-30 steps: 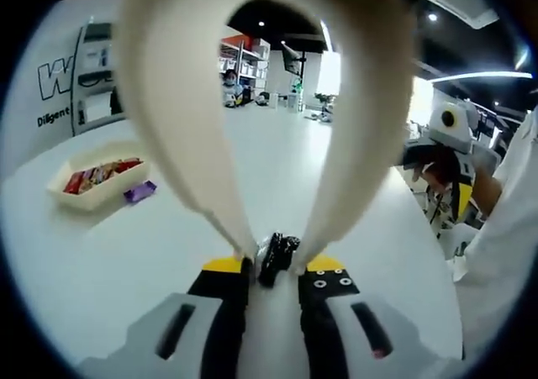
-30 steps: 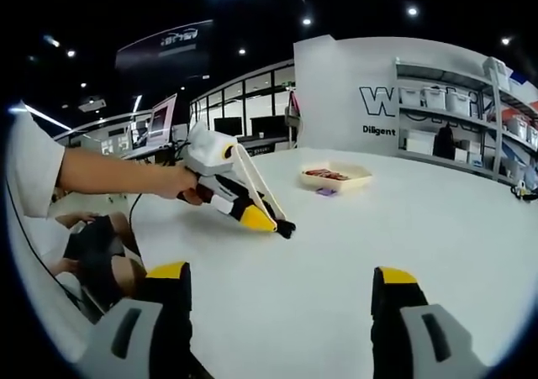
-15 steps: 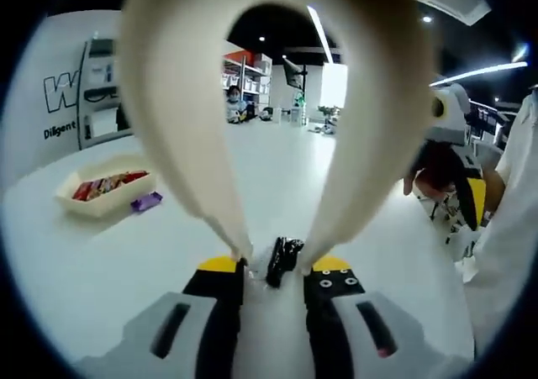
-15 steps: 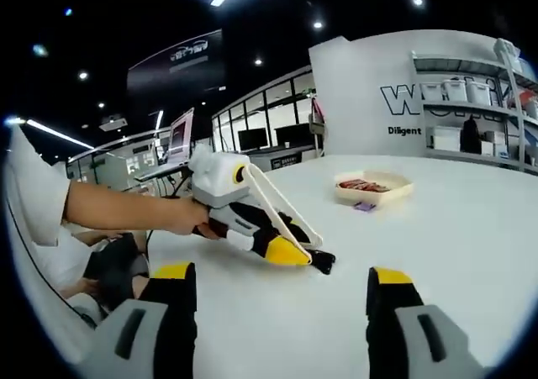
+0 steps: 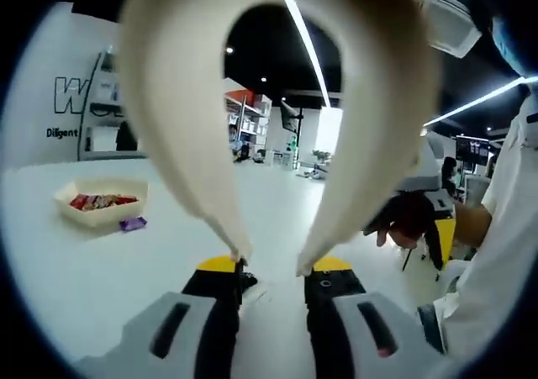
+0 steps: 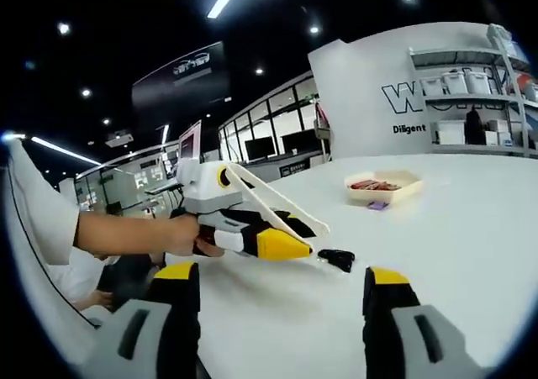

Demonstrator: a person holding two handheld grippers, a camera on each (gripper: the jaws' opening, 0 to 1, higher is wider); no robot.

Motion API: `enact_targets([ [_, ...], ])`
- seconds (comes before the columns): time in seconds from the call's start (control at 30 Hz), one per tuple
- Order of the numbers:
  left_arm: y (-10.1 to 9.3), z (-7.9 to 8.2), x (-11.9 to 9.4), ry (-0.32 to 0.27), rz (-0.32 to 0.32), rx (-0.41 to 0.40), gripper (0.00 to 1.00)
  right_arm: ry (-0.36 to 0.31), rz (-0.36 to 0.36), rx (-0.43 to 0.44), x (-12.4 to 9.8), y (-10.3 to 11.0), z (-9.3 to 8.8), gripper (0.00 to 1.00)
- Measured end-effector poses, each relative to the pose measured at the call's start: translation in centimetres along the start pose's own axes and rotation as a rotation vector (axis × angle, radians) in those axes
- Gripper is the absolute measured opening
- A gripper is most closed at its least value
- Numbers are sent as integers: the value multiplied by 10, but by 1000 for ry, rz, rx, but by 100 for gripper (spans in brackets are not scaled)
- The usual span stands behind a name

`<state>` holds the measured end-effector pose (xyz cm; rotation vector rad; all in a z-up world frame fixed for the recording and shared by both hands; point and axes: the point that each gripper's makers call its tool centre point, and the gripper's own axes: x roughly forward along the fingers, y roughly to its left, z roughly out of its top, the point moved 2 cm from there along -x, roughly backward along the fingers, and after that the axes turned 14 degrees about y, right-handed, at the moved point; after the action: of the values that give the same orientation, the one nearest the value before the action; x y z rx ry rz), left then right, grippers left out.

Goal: Place the target food into the container with the food tongs after gripping and lifting it, then release it inside without dropping or visibly crushing the food.

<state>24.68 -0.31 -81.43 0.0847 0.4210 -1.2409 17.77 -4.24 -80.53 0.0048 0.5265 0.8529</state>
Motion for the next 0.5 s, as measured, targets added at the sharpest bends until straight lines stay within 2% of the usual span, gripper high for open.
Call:
enact_targets([
  [0.1,-8,2,-3,-30,-19,-9,27,-2,9,-9,2,4,0,70],
  [0.33,-29,0,-18,-54,-67,15,28,-27,58,28,0,11,0,50],
  [0.43,-42,-1,-24,-90,-126,5,28,-72,75,57,-3,10,7,43],
  [0.5,-54,-3,-28,-100,-188,0,28,-99,90,80,-7,7,12,37],
])
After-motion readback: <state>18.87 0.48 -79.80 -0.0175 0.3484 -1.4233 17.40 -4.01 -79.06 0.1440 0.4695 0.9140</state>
